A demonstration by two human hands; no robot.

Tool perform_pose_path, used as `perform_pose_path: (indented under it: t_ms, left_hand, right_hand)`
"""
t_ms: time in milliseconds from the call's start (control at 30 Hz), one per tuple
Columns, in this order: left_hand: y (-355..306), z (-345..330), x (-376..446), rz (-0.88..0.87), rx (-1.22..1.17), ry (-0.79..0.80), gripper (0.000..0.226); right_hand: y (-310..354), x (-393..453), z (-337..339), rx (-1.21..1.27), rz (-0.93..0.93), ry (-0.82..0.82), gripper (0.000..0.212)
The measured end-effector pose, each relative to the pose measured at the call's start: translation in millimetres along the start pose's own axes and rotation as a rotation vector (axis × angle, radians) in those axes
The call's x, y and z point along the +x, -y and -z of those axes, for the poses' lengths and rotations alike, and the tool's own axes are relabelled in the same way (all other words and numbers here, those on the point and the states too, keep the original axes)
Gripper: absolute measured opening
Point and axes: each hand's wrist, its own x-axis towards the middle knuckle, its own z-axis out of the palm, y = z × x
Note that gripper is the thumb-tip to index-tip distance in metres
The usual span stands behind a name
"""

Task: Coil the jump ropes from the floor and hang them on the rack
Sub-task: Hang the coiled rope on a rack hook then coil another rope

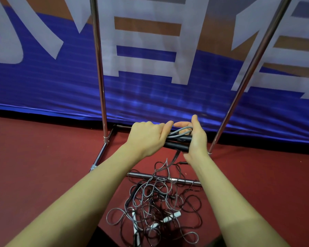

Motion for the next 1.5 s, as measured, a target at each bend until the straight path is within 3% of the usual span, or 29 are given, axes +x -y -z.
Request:
perform_pose_path:
  t_ms: [300,467,633,833,1300,1433,1500]
  left_hand:
    - [0.3,-4.9,4.3,0.08,-0.033,0.066,0.055]
    - [7.8,7.9,12.2,0.281,-0.204,-0.041,0.054]
    - [25.6,13.7,14.1,0.541,-0.362,-0.137,0.061]
    - [44.4,2.2,13.6,0.675,-0.309,-0.1,0.061]
    - [36.2,-13.5,4.8,0.353,0.065,0.034,0.067]
    - [27.2,-8.0,1.3,0.198,0.086,0.042,0.065]
    - [23.1,-3.7,-0.2,0.091,0.049,0.027,0.06]
  right_hand:
    - [10.5,0.6,2.2,-0.017,0.061,-0.072,0.048]
    - [18.8,-2.9,-1.0,0.009,0.11,0.056,0.03]
    - [12.2,-7.1,3.6,-0.214,0.185,0.317,0.038]
    - [25.7,-17.4,13.7,-0.35,0.286,0.396,0.036]
    - [28.4,-17.7,6.1,-0.595,0.587,0.224,0.037]
    - [28.0,-11.4,11.3,-0.658,0.794,0.098,0.037]
    - [28.7,-9.3,12.4,-0.65,0.792,0.057,0.038]
